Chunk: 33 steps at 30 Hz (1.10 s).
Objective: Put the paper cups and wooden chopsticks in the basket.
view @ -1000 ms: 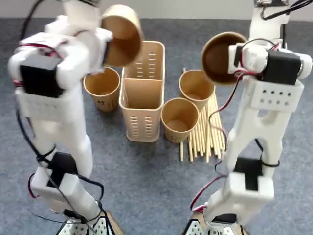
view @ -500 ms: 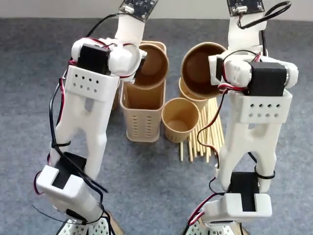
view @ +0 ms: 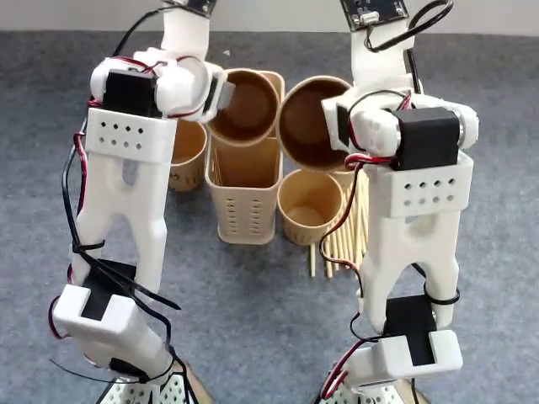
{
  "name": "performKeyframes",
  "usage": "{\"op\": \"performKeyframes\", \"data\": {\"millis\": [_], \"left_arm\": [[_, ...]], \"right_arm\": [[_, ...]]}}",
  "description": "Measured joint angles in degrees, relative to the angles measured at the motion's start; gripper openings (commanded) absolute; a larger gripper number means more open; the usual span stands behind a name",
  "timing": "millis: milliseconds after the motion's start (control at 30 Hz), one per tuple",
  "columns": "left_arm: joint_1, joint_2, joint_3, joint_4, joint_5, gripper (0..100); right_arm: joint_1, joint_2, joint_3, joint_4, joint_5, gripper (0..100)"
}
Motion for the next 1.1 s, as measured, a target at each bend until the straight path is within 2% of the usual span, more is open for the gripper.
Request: {"op": "performKeyframes", "data": {"millis": [300, 533, 767, 967, 1100], "left_arm": [[-0.9, 3.5, -6.2, -4.2, -0.1, 23], [-8.7, 4.4, -11.3, -5.2, -0.1, 23], [-18.9, 4.4, -15.9, -2.2, -0.1, 23], [-22.3, 4.4, -16.0, -1.1, -0.1, 23], [-23.8, 4.4, -16.0, -0.6, -0.1, 23]], "right_arm": [[-1.0, 0.0, 0.0, -7.5, -4.7, 1.1], [-7.5, 0.0, 0.5, -14.1, -4.7, 1.1], [-8.3, 5.3, 0.5, -17.1, -4.8, 1.1], [-8.3, 16.9, 0.5, -18.6, -5.3, 1.2], [-8.4, 18.6, 0.5, -18.7, -5.4, 3.3]]}}
